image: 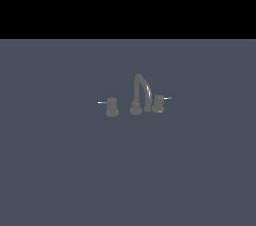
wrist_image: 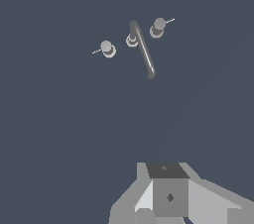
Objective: Turn on the faucet by rotating a designated handle.
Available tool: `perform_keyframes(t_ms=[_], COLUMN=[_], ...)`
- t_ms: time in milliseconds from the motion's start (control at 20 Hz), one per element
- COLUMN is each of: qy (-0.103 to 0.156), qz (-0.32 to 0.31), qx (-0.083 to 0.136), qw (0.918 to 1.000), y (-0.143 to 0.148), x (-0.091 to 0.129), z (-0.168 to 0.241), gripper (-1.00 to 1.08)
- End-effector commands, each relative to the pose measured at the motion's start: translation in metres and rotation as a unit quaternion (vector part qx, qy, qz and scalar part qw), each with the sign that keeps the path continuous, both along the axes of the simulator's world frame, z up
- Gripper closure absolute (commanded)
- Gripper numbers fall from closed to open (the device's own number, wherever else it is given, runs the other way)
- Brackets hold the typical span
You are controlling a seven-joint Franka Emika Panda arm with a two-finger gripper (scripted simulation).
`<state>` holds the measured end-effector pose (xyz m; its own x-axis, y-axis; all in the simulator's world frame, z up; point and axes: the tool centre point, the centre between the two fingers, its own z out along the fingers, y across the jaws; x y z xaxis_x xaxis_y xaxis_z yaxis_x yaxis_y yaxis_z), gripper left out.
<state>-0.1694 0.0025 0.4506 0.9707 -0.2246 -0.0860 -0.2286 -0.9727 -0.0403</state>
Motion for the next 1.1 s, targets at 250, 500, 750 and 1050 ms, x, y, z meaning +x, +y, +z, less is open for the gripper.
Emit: perform_keyframes(t_ms=[250, 500, 750, 1050], qy=[-0.001, -0.002, -0.003, -0.005], qz=[-0.094, -0.156, -0.217, -0.289], qx=[-0.009, -0.014, -0.02, -0.026], qw=[0.9955, 0.9877, 0.976, 0.957], y=[-0.017, -0.031, -0.045, -0.065], x=[0.064, 0.104, 0.141, 0.182], z=[-0.031, -0.059, -0.091, -0.136], gripper=[1.08, 1.08, 1.08, 1.08])
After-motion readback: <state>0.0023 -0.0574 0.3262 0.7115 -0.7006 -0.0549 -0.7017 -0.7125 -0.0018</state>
